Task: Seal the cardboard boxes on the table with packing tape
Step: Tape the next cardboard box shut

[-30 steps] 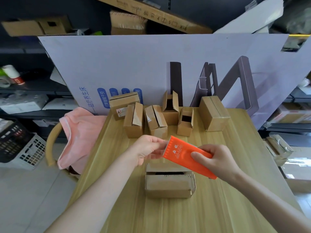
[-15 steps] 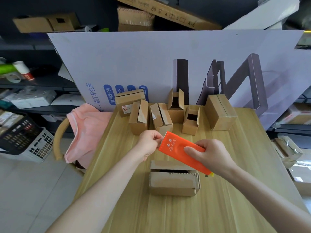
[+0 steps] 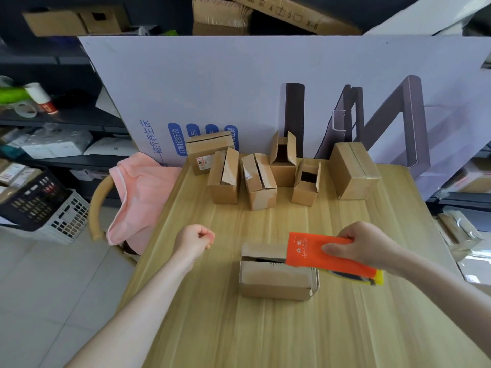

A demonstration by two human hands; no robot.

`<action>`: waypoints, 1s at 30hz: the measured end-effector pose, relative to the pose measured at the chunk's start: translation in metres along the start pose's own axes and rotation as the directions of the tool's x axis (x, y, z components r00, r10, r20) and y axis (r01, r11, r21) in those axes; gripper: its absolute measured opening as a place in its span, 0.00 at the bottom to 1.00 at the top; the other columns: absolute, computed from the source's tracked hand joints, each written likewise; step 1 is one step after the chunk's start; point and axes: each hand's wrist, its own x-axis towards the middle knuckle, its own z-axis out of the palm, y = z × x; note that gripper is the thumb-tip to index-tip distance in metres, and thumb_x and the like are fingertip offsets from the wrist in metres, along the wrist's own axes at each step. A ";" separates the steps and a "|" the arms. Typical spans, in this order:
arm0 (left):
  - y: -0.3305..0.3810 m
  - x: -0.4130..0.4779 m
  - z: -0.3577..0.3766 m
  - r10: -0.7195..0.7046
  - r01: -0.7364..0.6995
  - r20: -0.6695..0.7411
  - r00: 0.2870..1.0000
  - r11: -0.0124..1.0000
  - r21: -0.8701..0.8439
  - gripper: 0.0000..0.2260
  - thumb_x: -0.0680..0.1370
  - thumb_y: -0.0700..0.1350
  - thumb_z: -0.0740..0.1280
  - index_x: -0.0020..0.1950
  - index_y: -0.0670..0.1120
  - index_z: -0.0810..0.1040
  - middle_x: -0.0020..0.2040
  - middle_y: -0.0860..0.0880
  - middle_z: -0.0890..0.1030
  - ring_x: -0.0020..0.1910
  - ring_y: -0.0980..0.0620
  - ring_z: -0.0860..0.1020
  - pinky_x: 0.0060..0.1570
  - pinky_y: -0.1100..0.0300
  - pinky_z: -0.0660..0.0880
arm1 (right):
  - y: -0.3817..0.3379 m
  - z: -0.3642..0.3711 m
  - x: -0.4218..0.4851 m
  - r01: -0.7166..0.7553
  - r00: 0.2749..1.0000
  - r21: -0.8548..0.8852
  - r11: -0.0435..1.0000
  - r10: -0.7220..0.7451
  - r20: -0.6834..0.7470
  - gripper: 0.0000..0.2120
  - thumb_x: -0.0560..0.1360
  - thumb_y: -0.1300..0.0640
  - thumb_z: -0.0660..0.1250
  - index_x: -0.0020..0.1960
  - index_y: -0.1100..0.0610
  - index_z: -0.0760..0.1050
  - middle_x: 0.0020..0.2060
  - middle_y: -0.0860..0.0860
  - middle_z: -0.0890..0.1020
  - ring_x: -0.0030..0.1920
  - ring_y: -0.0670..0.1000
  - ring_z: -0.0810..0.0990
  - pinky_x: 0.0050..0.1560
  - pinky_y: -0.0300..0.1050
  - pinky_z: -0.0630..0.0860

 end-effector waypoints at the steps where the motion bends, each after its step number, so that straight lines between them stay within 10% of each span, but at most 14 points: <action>1: -0.005 -0.003 0.003 -0.007 0.007 0.005 1.000 1.000 -0.007 0.07 0.76 0.40 0.68 0.38 0.48 0.80 0.32 0.49 0.81 0.35 0.52 0.78 0.35 0.60 0.71 | -0.001 0.001 0.007 -0.008 1.000 -0.066 0.998 0.009 0.019 0.22 0.63 0.32 0.69 0.33 0.51 0.80 0.29 0.45 0.82 0.31 0.45 0.80 0.28 0.39 0.73; 13: -0.023 -0.006 0.033 -0.078 0.077 -0.003 0.997 0.990 -0.117 0.06 0.77 0.43 0.69 0.39 0.46 0.79 0.33 0.49 0.80 0.35 0.51 0.78 0.39 0.58 0.74 | -0.026 0.014 0.061 -0.063 0.988 -0.432 0.900 0.116 0.098 0.27 0.66 0.28 0.67 0.47 0.51 0.74 0.37 0.45 0.79 0.37 0.46 0.77 0.32 0.38 0.71; 30: -0.059 0.004 0.079 -0.172 0.175 0.065 0.983 0.984 -0.042 0.07 0.77 0.45 0.69 0.40 0.46 0.79 0.34 0.51 0.81 0.34 0.55 0.78 0.31 0.62 0.68 | -0.009 0.061 0.069 -0.117 0.983 -0.592 0.797 0.179 0.047 0.20 0.66 0.33 0.66 0.38 0.50 0.72 0.34 0.45 0.79 0.34 0.46 0.76 0.29 0.39 0.67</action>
